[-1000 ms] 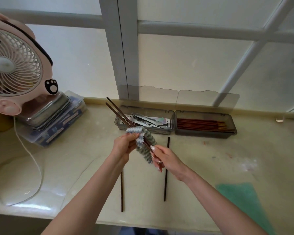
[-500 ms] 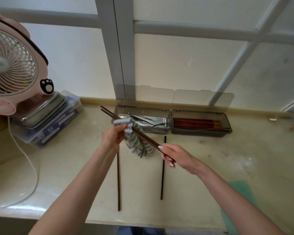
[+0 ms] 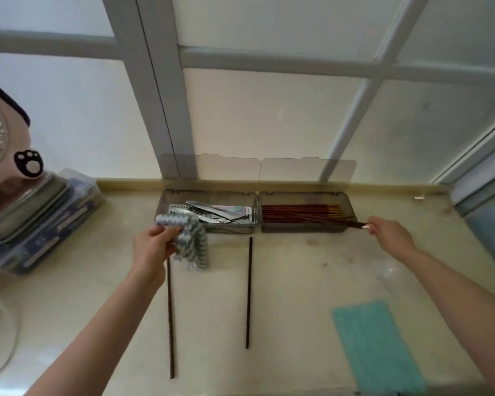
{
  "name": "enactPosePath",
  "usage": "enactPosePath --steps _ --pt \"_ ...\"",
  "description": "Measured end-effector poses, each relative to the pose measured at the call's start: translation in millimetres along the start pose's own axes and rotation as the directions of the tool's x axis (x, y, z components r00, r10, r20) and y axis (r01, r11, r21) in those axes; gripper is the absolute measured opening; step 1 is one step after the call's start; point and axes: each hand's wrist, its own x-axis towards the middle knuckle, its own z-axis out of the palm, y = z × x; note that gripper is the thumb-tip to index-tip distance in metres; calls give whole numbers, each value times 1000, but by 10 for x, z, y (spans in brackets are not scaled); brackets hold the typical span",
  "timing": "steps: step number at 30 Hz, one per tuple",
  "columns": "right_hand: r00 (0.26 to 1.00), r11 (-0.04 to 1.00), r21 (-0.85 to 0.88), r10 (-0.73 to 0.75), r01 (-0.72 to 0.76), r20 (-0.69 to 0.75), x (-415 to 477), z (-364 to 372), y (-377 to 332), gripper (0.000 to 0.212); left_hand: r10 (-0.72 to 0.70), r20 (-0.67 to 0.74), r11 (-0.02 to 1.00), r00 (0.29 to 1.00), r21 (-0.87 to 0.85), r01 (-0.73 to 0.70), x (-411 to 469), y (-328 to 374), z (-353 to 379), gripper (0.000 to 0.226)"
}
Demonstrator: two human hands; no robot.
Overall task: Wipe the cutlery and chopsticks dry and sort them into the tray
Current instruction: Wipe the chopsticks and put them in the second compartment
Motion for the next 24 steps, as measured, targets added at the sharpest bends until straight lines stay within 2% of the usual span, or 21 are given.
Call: enactPosePath --steps 5,9,11,13,18,20,22,24 --pt "993 990 -91 -105 111 61 301 -170 50 33 -13 15 999 1000 51 13 -198 -114 80 16" --pt "969 965 -119 -223 235 107 466 -200 -205 21 -8 -7 999 1000 44 8 -290 -174 145 16" --pt "958 933 -242 -230 268 173 551 -140 -305 16 1 -14 999 1000 41 -1 -318 -172 186 16" --pt "953 885 -371 -216 282 211 593 -58 -389 23 8 -25 999 1000 39 -7 -332 -167 218 17" --pt "946 901 -340 -184 271 266 663 40 -408 31 3 -59 999 998 46 0 -336 -179 241 18" --pt "963 928 -301 -160 221 216 673 41 -384 26 -3 -68 999 998 37 6 -337 -195 241 18" --pt "984 953 -244 -167 178 67 687 72 -355 19 -13 -78 999 997 28 15 -343 -212 246 18" --pt "976 956 -217 -211 196 -47 681 133 -374 18 -21 -82 1000 996 18 23 -353 -225 250 17"
